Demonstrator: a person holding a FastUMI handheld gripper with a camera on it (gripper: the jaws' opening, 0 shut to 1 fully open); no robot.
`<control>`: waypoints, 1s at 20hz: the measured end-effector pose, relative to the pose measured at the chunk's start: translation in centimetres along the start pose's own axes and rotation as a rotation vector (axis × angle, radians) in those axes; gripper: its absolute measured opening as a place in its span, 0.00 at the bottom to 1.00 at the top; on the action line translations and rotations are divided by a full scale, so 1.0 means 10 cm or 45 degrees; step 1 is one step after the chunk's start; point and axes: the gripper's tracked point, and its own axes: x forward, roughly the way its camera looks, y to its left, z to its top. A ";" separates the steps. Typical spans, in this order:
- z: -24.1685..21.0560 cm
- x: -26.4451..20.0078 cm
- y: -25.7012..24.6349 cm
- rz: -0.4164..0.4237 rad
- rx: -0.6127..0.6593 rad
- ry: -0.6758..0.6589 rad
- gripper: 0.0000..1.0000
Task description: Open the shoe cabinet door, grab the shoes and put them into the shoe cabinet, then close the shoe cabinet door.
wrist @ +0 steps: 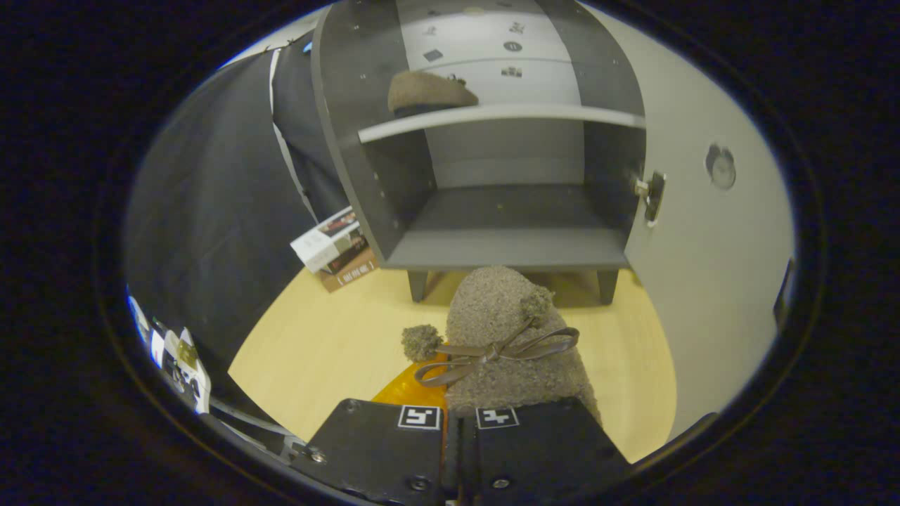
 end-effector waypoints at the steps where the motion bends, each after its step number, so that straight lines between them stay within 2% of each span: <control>1: 0.19 -0.09 0.02 0.001 -0.007 -0.050 0.06; 5: 0.98 -0.52 0.09 0.003 -0.011 -0.260 0.06; 9: 1.64 -0.72 0.23 0.007 -0.034 -0.429 0.06; 13: 2.23 -0.64 0.30 -0.022 -0.039 -0.566 0.06; 20: 3.16 -0.50 0.28 -0.060 -0.063 -0.670 0.06</control>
